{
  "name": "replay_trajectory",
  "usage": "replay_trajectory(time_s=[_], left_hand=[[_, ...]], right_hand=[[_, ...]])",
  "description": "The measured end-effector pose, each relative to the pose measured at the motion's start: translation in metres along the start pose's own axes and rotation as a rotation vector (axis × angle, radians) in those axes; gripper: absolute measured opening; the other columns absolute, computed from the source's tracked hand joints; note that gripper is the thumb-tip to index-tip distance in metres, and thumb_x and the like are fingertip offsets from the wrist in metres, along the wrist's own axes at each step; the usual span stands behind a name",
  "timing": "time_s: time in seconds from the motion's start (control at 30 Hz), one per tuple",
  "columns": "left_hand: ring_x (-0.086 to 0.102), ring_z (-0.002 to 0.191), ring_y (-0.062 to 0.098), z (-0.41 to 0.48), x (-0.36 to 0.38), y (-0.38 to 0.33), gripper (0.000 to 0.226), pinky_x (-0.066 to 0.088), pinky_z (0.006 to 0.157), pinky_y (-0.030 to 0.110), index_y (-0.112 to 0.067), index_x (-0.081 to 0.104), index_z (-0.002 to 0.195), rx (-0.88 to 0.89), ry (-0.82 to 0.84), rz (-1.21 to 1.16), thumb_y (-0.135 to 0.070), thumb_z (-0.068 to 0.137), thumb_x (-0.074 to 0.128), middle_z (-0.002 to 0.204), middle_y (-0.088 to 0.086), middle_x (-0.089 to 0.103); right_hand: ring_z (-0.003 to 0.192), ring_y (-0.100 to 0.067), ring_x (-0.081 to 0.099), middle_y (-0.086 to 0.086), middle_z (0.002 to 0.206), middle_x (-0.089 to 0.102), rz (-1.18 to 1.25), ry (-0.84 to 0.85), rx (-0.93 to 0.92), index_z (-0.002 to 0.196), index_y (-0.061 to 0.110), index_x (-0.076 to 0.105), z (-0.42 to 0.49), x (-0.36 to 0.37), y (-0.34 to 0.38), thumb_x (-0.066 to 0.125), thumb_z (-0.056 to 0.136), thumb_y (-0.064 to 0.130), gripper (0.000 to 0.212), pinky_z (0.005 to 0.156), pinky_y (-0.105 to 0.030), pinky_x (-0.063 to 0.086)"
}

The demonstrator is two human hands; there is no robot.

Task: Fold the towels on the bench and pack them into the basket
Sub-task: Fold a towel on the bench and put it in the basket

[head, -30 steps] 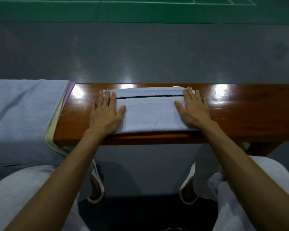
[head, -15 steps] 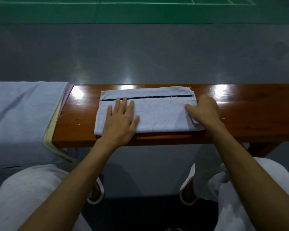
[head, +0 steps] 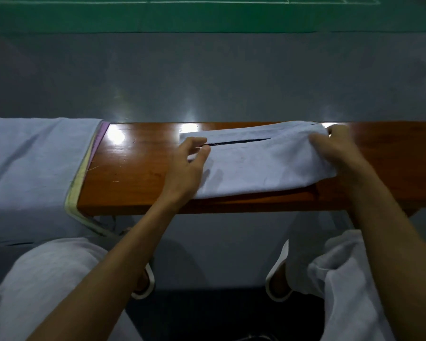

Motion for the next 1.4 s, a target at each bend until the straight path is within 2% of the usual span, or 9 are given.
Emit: replay_trajectory(time_s=[0.1, 0.23, 0.37, 0.47, 0.73, 0.9, 1.03, 1.2, 1.4], left_hand=[[0.070, 0.080, 0.017, 0.007, -0.023, 0.021, 0.013, 0.053, 0.055, 0.019, -0.013, 0.065, 0.112, -0.242, -0.067, -0.201, -0.016, 0.105, 0.055, 0.112, 0.012, 0.071], [0.068, 0.063, 0.017, 0.008, -0.037, 0.029, 0.022, 0.054, 0.053, 0.023, -0.004, 0.065, 0.117, -0.365, 0.001, -0.247, -0.016, 0.108, 0.050, 0.102, 0.016, 0.075], [0.071, 0.069, 0.025, 0.010, -0.032, 0.030, 0.033, 0.056, 0.055, 0.026, -0.005, 0.064, 0.119, -0.427, 0.094, -0.282, -0.031, 0.109, 0.046, 0.099, 0.014, 0.078], [0.069, 0.068, 0.025, 0.012, -0.026, 0.036, 0.045, 0.053, 0.052, 0.027, -0.007, 0.067, 0.111, -0.489, 0.099, -0.237, -0.047, 0.106, 0.047, 0.098, 0.011, 0.076], [0.064, 0.064, 0.013, 0.017, -0.026, 0.033, 0.005, 0.056, 0.051, 0.023, -0.009, 0.070, 0.095, -0.404, 0.052, -0.072, -0.014, 0.095, 0.071, 0.096, 0.012, 0.071], [0.047, 0.047, 0.011, 0.017, -0.033, 0.025, 0.017, 0.037, 0.037, 0.020, -0.008, 0.056, 0.073, -0.448, -0.016, -0.193, -0.008, 0.089, 0.060, 0.067, 0.004, 0.049], [0.065, 0.069, 0.020, 0.013, -0.032, 0.034, 0.020, 0.048, 0.045, 0.024, 0.000, 0.066, 0.098, -0.465, 0.046, -0.055, -0.018, 0.091, 0.068, 0.092, 0.010, 0.065], [0.070, 0.085, 0.017, 0.016, -0.039, 0.038, 0.021, 0.057, 0.052, 0.024, -0.008, 0.063, 0.108, -0.416, -0.007, 0.003, -0.022, 0.094, 0.072, 0.102, 0.004, 0.068], [0.052, 0.101, 0.011, 0.015, -0.048, 0.004, 0.036, 0.046, 0.080, 0.021, -0.014, 0.055, 0.126, 0.012, -0.293, 0.523, -0.034, 0.098, 0.065, 0.122, 0.003, 0.057]], right_hand=[[0.086, -0.020, 0.058, -0.003, 0.089, 0.063, 0.132, -0.045, 0.020, 0.089, 0.015, 0.059, 0.001, -0.004, 0.008, 0.065, 0.086, 0.015, 0.007, 0.067, -0.029, 0.047], [0.089, -0.014, 0.064, -0.009, 0.113, 0.064, 0.294, -0.057, -0.131, 0.117, 0.010, 0.057, -0.010, 0.024, 0.050, 0.070, 0.086, 0.004, 0.034, 0.065, -0.012, 0.051], [0.095, -0.017, 0.069, -0.006, 0.120, 0.064, 0.377, 0.198, -0.313, 0.132, 0.018, 0.048, -0.055, 0.094, 0.108, 0.074, 0.091, 0.017, 0.048, 0.071, -0.023, 0.058], [0.089, -0.020, 0.072, -0.002, 0.127, 0.058, 0.381, 0.444, -0.350, 0.148, 0.021, 0.036, -0.087, 0.140, 0.130, 0.069, 0.093, 0.002, 0.067, 0.067, -0.027, 0.061], [0.093, -0.020, 0.070, 0.001, 0.115, 0.064, 0.238, 0.171, -0.225, 0.141, 0.018, 0.042, -0.045, 0.100, 0.088, 0.066, 0.095, 0.006, 0.053, 0.073, -0.037, 0.063], [0.093, -0.020, 0.065, 0.001, 0.103, 0.061, 0.068, 0.128, -0.046, 0.130, 0.022, 0.045, -0.037, 0.095, 0.050, 0.072, 0.090, 0.030, 0.049, 0.077, -0.044, 0.062], [0.101, -0.020, 0.061, 0.000, 0.116, 0.056, -0.001, 0.261, -0.002, 0.130, 0.022, 0.044, -0.044, 0.112, 0.042, 0.072, 0.091, 0.033, 0.049, 0.082, -0.042, 0.061], [0.098, -0.019, 0.062, 0.000, 0.112, 0.059, -0.072, 0.182, -0.092, 0.124, 0.021, 0.044, -0.046, 0.111, 0.052, 0.072, 0.091, 0.037, 0.046, 0.086, -0.044, 0.060], [0.129, -0.028, 0.050, -0.011, 0.141, 0.053, -0.291, -0.010, -0.667, 0.144, 0.010, 0.045, -0.078, 0.120, 0.109, 0.067, 0.095, 0.032, 0.057, 0.107, -0.042, 0.047]])
Point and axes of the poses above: each hand's wrist, its own z-axis towards the middle knuckle, its own x-axis out of the palm, y = z × x, the point moved 8 cm from there along z, towards the middle knuckle
